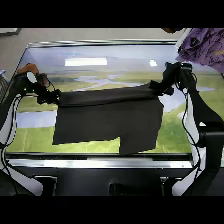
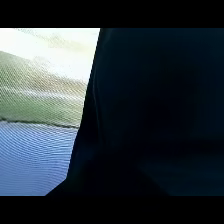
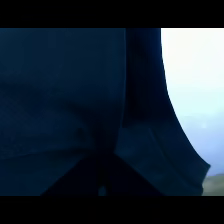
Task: Fold the clothes and pants, and hang the long-sleeved shirts on hangers.
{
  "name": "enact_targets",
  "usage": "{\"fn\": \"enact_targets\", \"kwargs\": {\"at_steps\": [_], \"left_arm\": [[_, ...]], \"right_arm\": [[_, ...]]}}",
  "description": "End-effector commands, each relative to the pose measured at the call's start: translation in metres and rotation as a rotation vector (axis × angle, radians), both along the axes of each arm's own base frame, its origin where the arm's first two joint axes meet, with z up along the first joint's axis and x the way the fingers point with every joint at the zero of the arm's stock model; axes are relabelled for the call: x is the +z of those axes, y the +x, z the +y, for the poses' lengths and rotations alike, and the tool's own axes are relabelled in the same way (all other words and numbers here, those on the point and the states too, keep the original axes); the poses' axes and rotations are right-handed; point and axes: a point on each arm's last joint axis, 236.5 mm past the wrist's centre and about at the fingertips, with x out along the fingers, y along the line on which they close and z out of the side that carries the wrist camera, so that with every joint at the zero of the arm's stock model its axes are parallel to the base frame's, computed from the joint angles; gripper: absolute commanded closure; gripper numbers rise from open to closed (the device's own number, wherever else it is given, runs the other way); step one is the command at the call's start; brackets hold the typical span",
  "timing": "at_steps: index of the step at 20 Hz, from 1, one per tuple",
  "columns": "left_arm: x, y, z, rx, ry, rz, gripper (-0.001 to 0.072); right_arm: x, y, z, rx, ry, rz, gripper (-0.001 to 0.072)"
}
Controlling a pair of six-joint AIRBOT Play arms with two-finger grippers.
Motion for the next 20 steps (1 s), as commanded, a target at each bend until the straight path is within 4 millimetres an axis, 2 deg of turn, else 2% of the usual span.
{"fn": "enact_targets", "kwargs": {"at_steps": [1,4,5,6,7,8,9,10,13,15,17,19,20], "left_arm": [[-0.007,-0.008,-0.001,-0.005,-0.002,0.04,0.0691],[-0.015,-0.009,-0.001,-0.005,-0.004,0.055,0.0687],[-0.018,-0.009,-0.001,-0.004,-0.005,0.061,0.0656],[-0.02,-0.01,-0.002,-0.004,-0.006,0.066,0.0553],[-0.021,-0.01,-0.003,-0.003,-0.012,0.067,0.037],[-0.02,-0.009,-0.002,-0.002,-0.012,0.063,0.0217],[-0.016,-0.009,0.001,0.0,-0.008,0.063,0.0126],[-0.009,-0.011,0.01,0.021,0.008,0.071,0.0114],[0.026,-0.032,0.058,0.091,0.094,0.097,0.0113],[0.051,-0.063,0.09,0.1,0.148,0.115,0.0113],[0.058,-0.104,0.109,0.164,0.154,0.116,0.0114],[0.052,-0.152,0.112,0.243,0.123,0.104,0.0114],[0.048,-0.173,0.104,0.287,0.08,0.086,0.0113]], "right_arm": [[-0.006,-0.011,-0.004,0.019,-0.021,0.051,0.0683],[-0.018,-0.011,0.002,0.024,0.004,0.069,0.0682],[-0.023,-0.012,0.004,0.031,0.012,0.081,0.0682],[-0.028,-0.013,0.005,0.038,0.011,0.09,0.0679],[-0.03,-0.014,0.004,0.047,0.009,0.093,0.0616],[-0.029,-0.012,0.005,0.057,0.008,0.086,0.048],[-0.025,-0.013,0.004,0.071,0.003,0.082,0.0334],[-0.019,-0.016,0.002,0.108,-0.009,0.083,0.027],[0.023,-0.028,-0.018,0.156,-0.029,0.052,0.0265],[0.055,-0.041,-0.042,0.139,0.022,-0.005,0.0263],[0.069,-0.073,-0.069,0.077,0.135,-0.027,0.0253],[0.061,-0.12,-0.087,-0.01,0.25,-0.002,0.0252],[0.051,-0.147,-0.087,-0.051,0.308,0.026,0.0227]]}}
